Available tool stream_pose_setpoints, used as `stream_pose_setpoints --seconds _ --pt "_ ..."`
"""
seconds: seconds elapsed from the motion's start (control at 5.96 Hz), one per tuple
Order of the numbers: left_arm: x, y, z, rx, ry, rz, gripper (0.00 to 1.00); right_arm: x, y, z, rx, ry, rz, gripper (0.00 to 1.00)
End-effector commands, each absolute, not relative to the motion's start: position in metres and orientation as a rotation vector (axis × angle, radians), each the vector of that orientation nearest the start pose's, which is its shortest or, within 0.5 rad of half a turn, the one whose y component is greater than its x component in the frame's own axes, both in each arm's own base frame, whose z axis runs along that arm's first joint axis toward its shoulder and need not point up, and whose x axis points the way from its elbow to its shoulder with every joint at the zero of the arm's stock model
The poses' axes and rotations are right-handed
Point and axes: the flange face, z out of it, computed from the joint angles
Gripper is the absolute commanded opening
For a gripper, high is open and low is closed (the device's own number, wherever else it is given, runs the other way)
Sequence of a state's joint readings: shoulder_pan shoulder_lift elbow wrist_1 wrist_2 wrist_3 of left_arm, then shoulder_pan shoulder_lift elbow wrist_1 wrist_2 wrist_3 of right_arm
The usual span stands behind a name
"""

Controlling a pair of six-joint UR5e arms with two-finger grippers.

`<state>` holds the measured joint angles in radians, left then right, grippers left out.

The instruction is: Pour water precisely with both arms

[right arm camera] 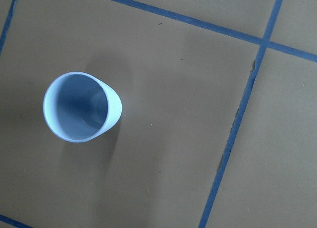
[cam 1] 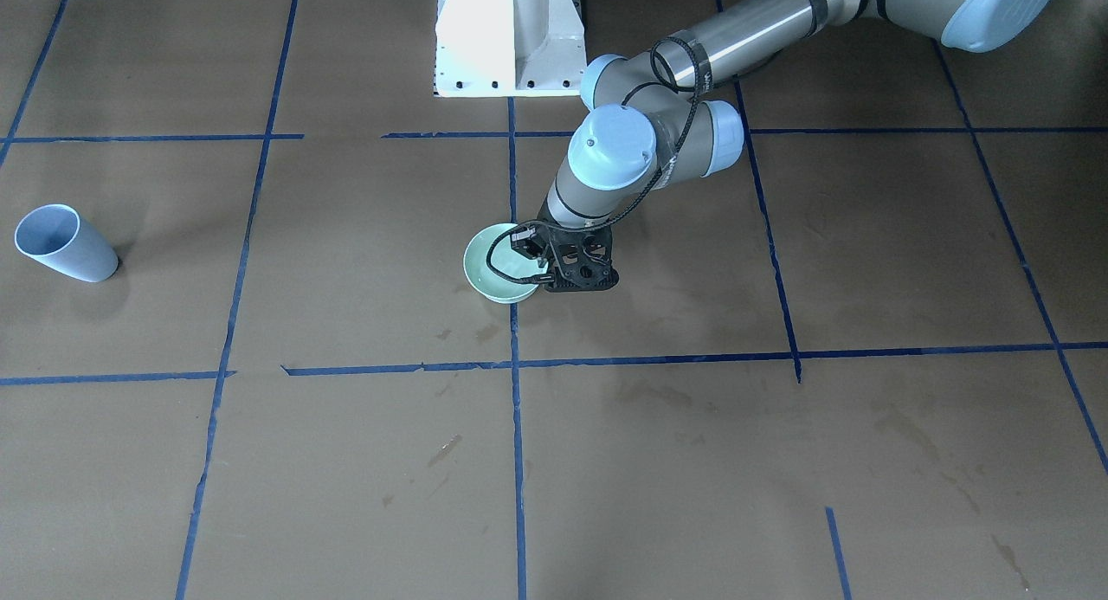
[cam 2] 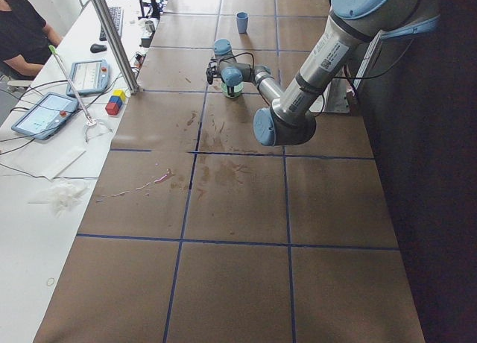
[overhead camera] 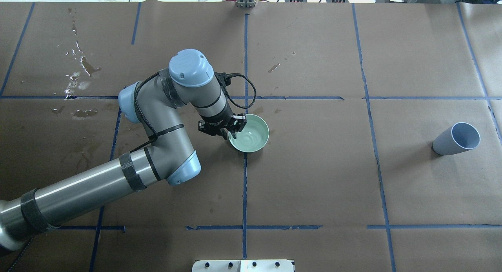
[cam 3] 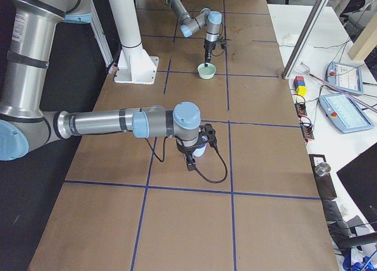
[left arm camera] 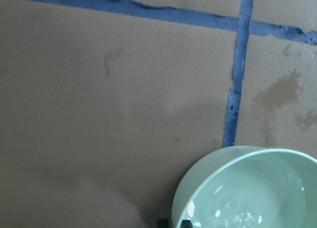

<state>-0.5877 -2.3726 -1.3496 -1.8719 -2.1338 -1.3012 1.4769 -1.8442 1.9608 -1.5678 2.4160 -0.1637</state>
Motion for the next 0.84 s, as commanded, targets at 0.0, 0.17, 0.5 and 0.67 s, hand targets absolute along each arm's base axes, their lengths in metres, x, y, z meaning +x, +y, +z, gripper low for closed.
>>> stream_pose_setpoints --seconds 0.0,0.17,0.5,0.67 --pt "0.582 -0.490 0.213 -0.113 1.010 -0.046 0.90 0.014 -0.385 0.572 0.151 -0.900 -0.271 1.00" --pt "0.570 -0.485 0.207 -0.105 1.028 -0.043 0.91 0.002 -0.381 0.569 0.187 -0.906 -0.287 1.00" --pt "0.546 -0.470 0.217 -0.095 1.044 -0.039 0.93 -0.039 -0.348 0.566 0.262 -0.913 -0.213 1.00" --pt "0.532 -0.463 0.224 -0.089 1.051 -0.041 0.96 -0.049 -0.337 0.567 0.251 -0.928 -0.161 1.00"
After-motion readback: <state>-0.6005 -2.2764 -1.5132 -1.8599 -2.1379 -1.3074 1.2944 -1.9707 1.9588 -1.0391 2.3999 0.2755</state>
